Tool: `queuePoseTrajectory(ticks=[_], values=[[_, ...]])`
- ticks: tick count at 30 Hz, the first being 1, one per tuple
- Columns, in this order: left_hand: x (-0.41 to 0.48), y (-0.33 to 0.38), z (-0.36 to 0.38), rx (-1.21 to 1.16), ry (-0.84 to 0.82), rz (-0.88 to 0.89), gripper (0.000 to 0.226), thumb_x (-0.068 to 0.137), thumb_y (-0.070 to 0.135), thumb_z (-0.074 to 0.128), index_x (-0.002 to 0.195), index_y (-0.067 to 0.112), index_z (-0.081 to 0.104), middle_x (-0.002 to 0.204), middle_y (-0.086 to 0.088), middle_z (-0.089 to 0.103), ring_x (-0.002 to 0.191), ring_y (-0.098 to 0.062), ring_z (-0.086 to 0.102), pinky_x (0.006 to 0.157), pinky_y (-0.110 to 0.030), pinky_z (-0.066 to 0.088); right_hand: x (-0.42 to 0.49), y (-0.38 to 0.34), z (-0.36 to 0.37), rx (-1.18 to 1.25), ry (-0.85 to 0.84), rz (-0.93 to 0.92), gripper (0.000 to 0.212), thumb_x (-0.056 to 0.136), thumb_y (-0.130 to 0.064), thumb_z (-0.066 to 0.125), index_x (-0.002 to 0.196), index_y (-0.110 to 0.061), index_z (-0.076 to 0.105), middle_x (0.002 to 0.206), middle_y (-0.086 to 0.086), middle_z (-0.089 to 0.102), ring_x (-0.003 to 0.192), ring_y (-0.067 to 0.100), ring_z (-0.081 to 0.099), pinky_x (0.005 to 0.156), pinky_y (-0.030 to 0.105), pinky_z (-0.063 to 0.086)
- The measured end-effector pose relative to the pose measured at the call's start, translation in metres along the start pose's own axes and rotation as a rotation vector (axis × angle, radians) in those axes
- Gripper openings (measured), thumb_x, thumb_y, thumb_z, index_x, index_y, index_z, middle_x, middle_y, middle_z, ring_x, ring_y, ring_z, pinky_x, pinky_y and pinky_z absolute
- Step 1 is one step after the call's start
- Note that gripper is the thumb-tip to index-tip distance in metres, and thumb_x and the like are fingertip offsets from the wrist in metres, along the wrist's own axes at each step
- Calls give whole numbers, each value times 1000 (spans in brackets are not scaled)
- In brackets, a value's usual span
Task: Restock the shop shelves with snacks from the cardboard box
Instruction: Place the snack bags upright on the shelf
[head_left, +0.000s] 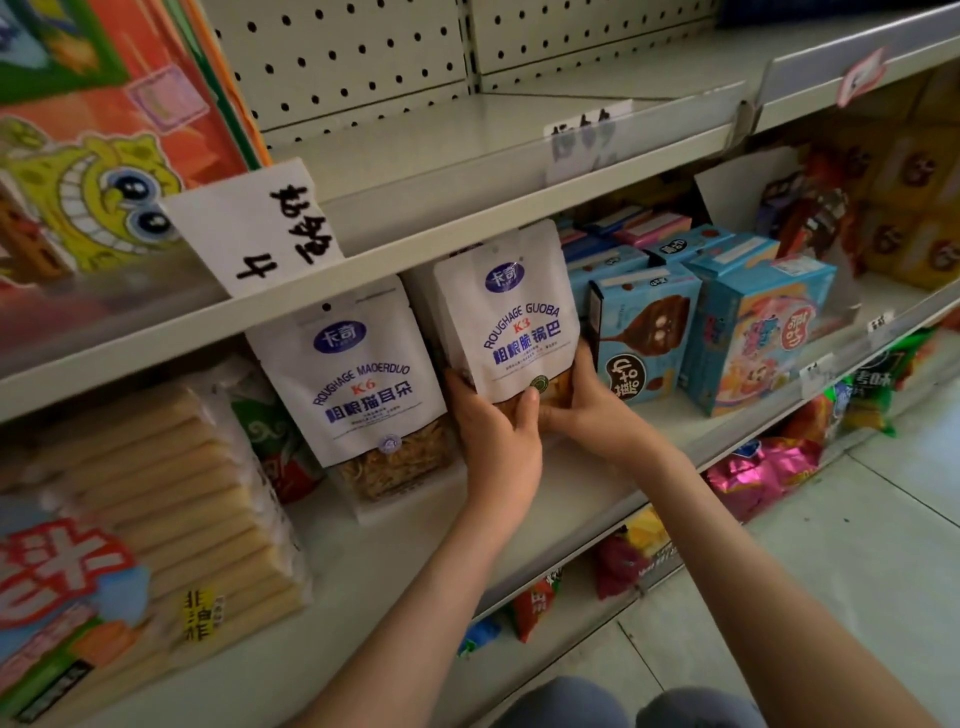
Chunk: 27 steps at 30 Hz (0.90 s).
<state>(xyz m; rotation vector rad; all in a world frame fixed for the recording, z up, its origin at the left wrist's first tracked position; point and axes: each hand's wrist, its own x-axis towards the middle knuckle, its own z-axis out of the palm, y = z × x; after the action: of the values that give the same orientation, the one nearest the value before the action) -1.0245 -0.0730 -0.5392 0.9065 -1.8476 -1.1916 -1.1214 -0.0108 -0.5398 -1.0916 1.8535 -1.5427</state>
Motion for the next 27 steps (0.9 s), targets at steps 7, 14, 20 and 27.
queuePoseTrajectory(ticks=[7,14,20,27], values=[[-8,4,-1,-12,15,-42,74,89,18,62,147,3,19,145,-11,38,133,-21,38,112,-28,31,-5,-4,-1,54,24,7,67,81,-13,71,128,-35,27,119,-16,51,109,0,51,85,11,46],[-19,11,2,-124,14,-125,64,98,15,46,150,8,9,149,-7,27,131,-11,33,106,-20,30,-7,-4,-9,8,79,83,56,77,-37,73,125,-28,47,123,-9,59,112,9,56,96,30,46],[-22,10,8,-199,-2,-207,58,99,10,41,149,6,13,151,-10,25,127,-10,35,85,-1,24,-7,-4,-16,31,20,126,35,87,-36,61,120,-25,52,117,-11,61,103,0,58,81,12,48],[-29,12,9,-160,28,-179,66,97,7,45,150,4,5,152,-11,20,120,-1,26,79,11,23,-7,-2,-21,-64,18,115,33,87,-40,59,115,-23,56,114,-8,64,105,7,60,94,28,48]])
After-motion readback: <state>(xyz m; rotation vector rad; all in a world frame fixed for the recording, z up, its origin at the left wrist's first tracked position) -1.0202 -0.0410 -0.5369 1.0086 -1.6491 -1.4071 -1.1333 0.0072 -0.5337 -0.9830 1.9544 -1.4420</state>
